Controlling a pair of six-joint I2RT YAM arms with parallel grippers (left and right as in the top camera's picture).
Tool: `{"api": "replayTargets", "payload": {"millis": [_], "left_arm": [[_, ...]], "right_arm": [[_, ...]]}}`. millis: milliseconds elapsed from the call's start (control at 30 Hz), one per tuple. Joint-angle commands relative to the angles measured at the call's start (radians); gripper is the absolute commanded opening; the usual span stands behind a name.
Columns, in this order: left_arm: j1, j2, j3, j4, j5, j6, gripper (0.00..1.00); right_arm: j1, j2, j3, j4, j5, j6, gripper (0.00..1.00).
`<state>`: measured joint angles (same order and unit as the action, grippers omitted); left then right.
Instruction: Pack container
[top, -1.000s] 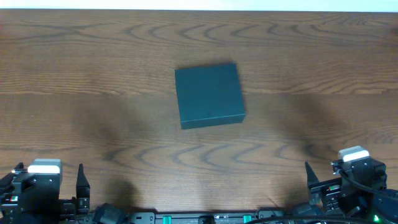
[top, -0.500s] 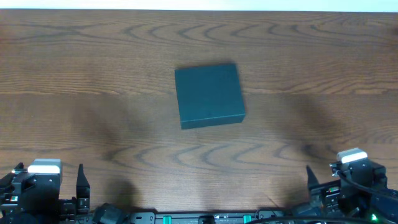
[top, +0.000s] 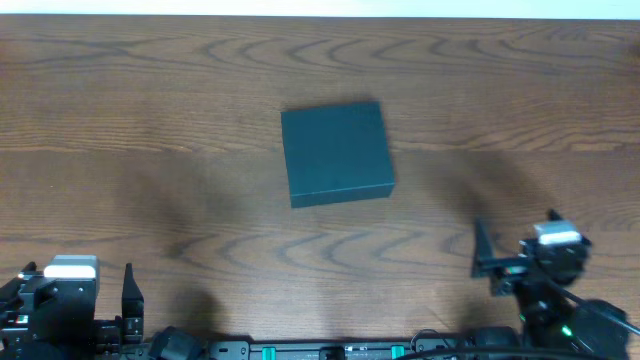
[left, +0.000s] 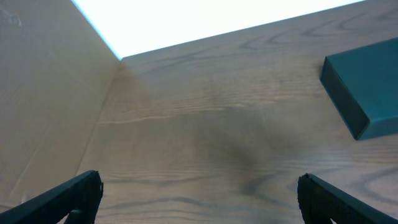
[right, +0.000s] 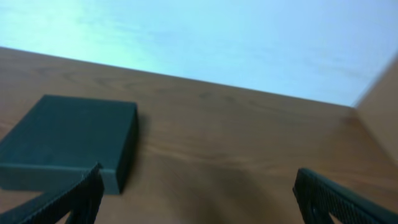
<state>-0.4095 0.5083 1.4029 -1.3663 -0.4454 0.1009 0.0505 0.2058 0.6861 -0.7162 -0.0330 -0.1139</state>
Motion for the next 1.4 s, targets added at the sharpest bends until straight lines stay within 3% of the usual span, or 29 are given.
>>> {"api": "replayTargets", "payload": {"millis": [0,433,733,1367], "left_arm": [[-0.002,0.003,0.002,-0.003,-0.009,-0.009,0.98],[-0.002,0.003,0.002,-0.003,-0.009,-0.009,0.98],[-0.002,0.003,0.002,-0.003,-0.009,-0.009,0.98],[-0.002,0.003,0.002,-0.003,-0.009,-0.009,0.98]], "right_arm": [[-0.011,-0.044,-0.153,0.089,-0.106,0.026,0.99],[-0.01,-0.072,-0.48,0.399,-0.106,0.121,0.99],[-0.01,-0.202,-0.582,0.415,-0.106,0.121,0.99],[-0.01,-0.201,-0.594,0.418,-0.103,0.121,0.99]]}}
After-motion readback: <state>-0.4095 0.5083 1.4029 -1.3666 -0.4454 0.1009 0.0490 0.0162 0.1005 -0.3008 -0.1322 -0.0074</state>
